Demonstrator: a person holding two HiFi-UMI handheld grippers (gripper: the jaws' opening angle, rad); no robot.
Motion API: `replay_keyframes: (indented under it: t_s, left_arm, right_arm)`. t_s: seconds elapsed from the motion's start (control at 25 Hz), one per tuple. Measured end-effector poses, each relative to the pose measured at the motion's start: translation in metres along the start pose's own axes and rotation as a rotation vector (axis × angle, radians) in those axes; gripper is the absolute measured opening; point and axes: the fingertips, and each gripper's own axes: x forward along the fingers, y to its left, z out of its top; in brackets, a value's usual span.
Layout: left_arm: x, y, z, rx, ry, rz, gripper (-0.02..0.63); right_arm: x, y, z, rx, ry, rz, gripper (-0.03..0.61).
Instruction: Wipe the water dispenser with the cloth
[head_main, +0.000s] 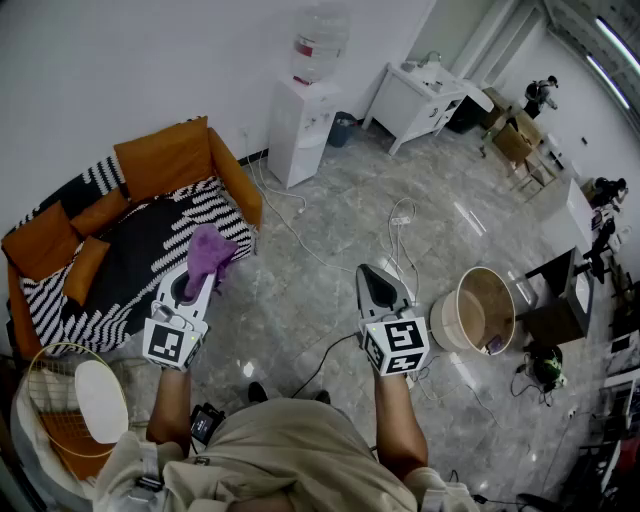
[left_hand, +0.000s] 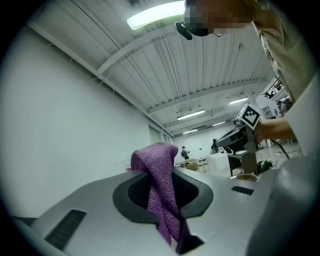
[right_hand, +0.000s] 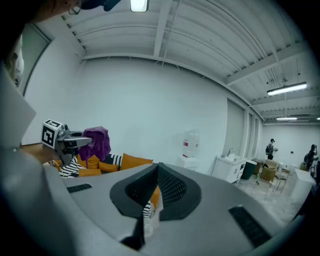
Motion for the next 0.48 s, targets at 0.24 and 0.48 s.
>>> replay_keyframes:
  t_s: [0.24, 0.48]
  left_arm:
    - [0.003, 0.019, 0.007, 0.002, -0.051, -0.001, 0.069]
    - [0.006, 0.03, 0.001, -0.006, -0.056, -0.006, 0.069]
  right_arm:
    - [0.013, 0.009, 0.002, 0.012, 0.001, -0.013, 0.021]
    - [0.02, 0.016, 0.006, 0.019, -0.016, -0.004, 0.023]
